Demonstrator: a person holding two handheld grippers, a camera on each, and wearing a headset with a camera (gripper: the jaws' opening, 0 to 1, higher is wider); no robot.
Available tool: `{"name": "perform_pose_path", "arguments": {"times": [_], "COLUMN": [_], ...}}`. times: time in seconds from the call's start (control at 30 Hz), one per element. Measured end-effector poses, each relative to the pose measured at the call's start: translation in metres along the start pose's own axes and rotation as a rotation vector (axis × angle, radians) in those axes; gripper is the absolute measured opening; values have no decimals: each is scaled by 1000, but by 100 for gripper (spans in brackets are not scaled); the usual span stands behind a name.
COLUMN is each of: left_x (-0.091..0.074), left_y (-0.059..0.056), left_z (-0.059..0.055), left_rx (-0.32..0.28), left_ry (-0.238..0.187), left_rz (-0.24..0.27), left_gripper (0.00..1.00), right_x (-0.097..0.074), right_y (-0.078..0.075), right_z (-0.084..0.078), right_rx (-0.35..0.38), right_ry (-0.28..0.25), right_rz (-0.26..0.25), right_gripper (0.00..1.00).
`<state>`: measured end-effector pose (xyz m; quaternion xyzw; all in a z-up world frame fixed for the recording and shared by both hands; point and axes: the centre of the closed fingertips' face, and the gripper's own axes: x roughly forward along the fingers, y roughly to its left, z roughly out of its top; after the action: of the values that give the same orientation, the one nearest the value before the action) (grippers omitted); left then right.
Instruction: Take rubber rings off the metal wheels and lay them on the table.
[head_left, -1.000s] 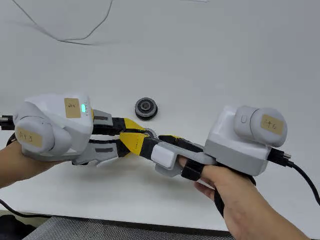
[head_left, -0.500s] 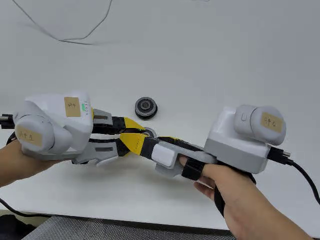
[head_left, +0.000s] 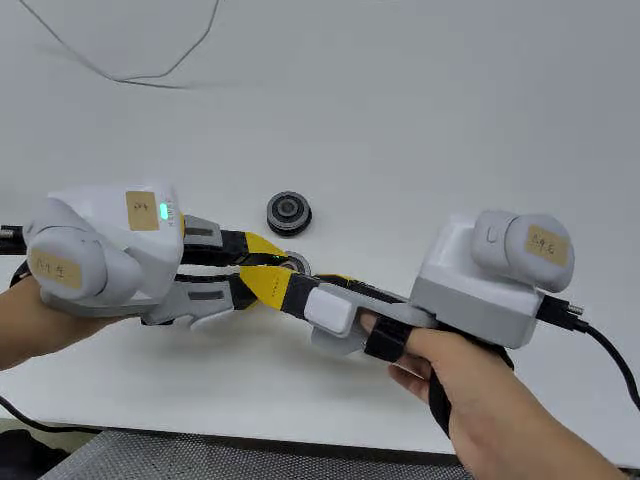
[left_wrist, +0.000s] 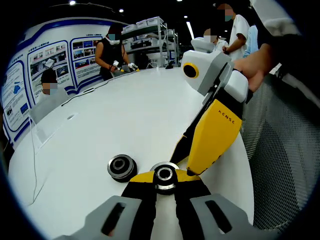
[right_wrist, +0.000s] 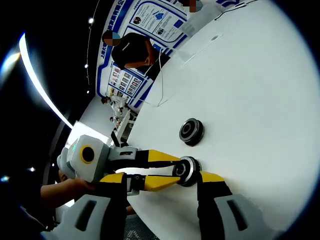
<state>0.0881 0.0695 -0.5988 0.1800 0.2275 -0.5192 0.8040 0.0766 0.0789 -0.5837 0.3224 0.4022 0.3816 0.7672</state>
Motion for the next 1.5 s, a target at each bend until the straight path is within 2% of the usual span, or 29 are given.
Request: {"name": "perform_pose_path", "arguments": {"times": [0.87, 1.17, 1.5], "left_x": [0, -1, 0], "left_y": [-1, -1, -1], "left_z": [0, 0, 0], "left_rx": [7, 7, 7], "left_ry": [9, 9, 9], "left_rz": [-3, -4, -5], "left_gripper": [13, 13, 13], "right_x": [-4, -3, 1], "right_y": [-1, -7, -6], "right_z": [5, 6, 3], "right_rx": [5, -8, 7], "right_ry": [-33, -33, -26], "right_rz": [-4, -25, -9], "right_gripper": [55, 53, 54]}}
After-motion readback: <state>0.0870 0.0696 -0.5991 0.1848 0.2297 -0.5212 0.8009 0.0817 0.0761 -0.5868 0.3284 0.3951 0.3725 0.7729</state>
